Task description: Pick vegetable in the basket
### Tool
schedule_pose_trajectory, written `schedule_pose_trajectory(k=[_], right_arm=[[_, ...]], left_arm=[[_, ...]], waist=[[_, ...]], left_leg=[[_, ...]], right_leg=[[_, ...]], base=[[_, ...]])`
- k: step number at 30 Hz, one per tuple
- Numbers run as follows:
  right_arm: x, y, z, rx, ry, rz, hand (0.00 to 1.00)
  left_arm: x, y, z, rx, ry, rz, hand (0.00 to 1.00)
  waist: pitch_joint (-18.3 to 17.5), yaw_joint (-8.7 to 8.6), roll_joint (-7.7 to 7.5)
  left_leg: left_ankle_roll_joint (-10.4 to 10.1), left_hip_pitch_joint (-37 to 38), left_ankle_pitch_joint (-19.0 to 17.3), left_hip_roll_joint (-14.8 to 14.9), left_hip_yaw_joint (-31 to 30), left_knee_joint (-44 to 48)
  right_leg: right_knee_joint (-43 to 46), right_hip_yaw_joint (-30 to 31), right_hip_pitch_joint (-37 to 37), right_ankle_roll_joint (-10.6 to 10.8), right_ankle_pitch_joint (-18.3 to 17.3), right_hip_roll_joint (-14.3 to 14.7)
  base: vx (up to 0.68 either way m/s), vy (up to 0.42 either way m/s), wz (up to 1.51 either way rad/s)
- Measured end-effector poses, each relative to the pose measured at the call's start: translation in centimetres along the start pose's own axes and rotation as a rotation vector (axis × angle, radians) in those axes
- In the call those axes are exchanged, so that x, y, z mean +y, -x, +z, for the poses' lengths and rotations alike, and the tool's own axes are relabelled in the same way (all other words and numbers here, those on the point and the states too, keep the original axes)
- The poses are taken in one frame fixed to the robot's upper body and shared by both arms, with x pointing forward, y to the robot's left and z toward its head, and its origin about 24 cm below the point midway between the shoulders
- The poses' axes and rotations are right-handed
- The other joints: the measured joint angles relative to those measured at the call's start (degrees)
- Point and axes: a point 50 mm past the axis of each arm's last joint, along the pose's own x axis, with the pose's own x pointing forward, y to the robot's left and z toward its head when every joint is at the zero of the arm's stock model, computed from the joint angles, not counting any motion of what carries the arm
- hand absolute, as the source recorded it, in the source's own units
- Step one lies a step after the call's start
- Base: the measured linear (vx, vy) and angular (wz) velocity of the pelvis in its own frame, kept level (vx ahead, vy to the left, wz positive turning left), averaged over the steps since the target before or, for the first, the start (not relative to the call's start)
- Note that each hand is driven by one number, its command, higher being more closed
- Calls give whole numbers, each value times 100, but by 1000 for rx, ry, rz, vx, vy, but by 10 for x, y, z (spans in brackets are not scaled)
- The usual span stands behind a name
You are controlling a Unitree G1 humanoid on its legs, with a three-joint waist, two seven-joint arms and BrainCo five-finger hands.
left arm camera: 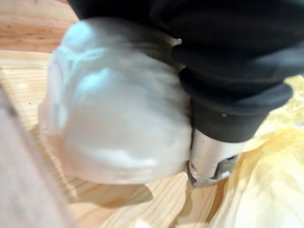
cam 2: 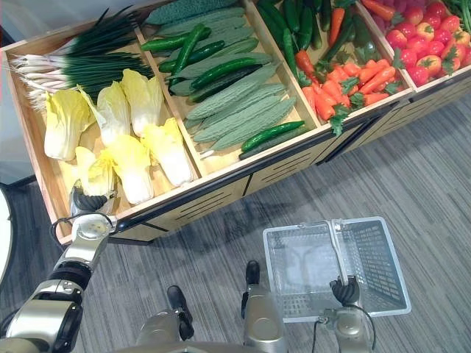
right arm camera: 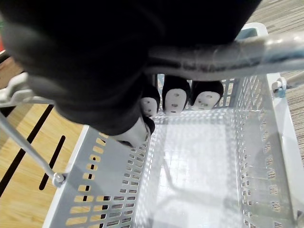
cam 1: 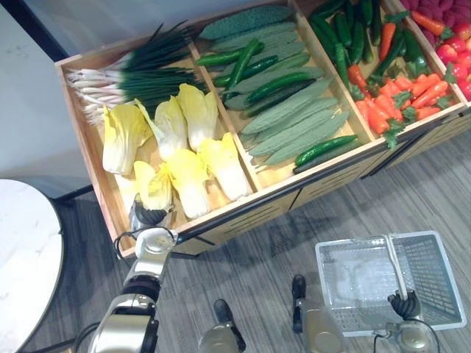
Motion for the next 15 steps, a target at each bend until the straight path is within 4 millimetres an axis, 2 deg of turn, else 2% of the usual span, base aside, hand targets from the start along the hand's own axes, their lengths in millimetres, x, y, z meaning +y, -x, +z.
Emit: schedule_pose_trajectory(k=[3, 6, 9, 15], right_arm=[[0, 0, 0, 0, 0, -2, 100], [0, 0, 0, 1, -2, -11, 100], [1, 2, -3, 19, -30, -35, 100], [0, 4, -7, 40, -33, -40, 100]], left_arm=[[0, 1, -1, 40, 131, 26, 100], [-10, 13, -2, 57, 243, 56, 100], [-19, 28, -5, 62, 320, 78, 100], [-22, 42, -3, 42, 394, 120, 100]], waist=[[3, 2, -6], [3, 1, -5], [0, -3, -8], [-21, -1, 5]], left_leg=[[2, -1, 2, -19, -24, -23], [5, 8, 5, -50, -97, -41], [8, 43, 7, -85, -262, -49], [16, 232, 13, -113, -521, -138]], right_leg=[[-18, -23, 15, -1, 12, -15], [-38, -94, 76, 15, 25, -47], [-129, -210, 229, 23, 30, -87], [-269, -411, 596, 38, 39, -109]], base=[[21, 6, 3], [51, 15, 11], [49, 16, 18], [25, 13, 20]])
